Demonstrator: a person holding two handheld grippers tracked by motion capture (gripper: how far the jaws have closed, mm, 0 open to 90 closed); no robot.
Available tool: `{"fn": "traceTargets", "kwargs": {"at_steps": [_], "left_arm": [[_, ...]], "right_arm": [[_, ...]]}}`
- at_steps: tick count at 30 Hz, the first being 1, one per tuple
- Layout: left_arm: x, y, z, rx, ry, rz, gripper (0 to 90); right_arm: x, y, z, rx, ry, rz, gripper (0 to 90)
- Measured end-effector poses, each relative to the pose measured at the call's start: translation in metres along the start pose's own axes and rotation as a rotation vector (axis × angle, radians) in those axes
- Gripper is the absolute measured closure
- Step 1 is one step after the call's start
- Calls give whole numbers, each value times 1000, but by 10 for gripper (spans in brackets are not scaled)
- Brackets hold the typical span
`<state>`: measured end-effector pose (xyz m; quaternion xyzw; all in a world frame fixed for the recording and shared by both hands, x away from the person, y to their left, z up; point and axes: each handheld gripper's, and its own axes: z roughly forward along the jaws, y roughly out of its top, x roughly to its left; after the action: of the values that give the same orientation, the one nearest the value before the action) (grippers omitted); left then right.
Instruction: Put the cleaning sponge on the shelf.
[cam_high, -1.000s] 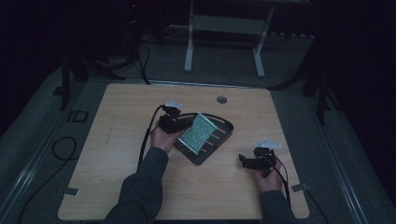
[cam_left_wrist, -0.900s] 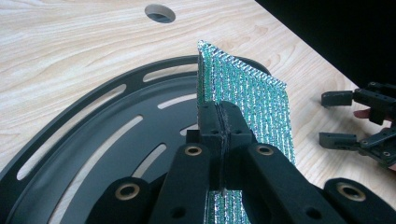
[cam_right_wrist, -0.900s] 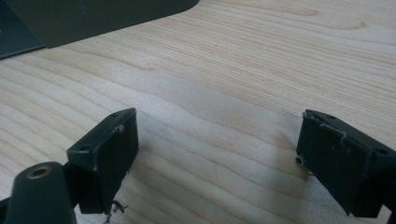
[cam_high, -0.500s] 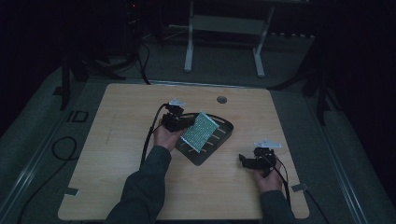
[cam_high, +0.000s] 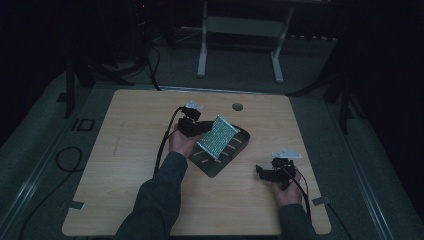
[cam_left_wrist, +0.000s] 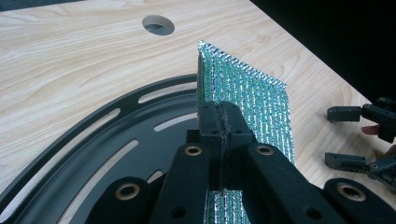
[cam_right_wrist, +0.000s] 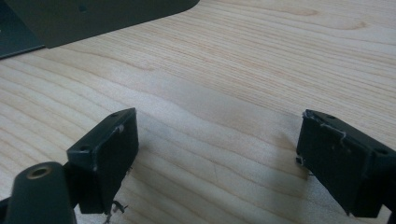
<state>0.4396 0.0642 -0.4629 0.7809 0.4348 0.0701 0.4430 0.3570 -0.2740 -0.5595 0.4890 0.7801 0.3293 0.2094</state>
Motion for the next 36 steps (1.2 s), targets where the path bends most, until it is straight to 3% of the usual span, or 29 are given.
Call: {"fn": "traceTargets", "kwargs": {"at_steps": [12, 23, 36], "left_arm": [[-4, 10, 8, 7, 9, 18, 899], [-4, 10, 19, 24, 15, 15, 899], [-15, 17, 39, 56, 28, 57, 899]], "right_arm": [[0, 0, 0, 0, 0, 0, 122], [0, 0, 0, 0, 0, 0, 123], [0, 0, 0, 0, 0, 0, 123]]}}
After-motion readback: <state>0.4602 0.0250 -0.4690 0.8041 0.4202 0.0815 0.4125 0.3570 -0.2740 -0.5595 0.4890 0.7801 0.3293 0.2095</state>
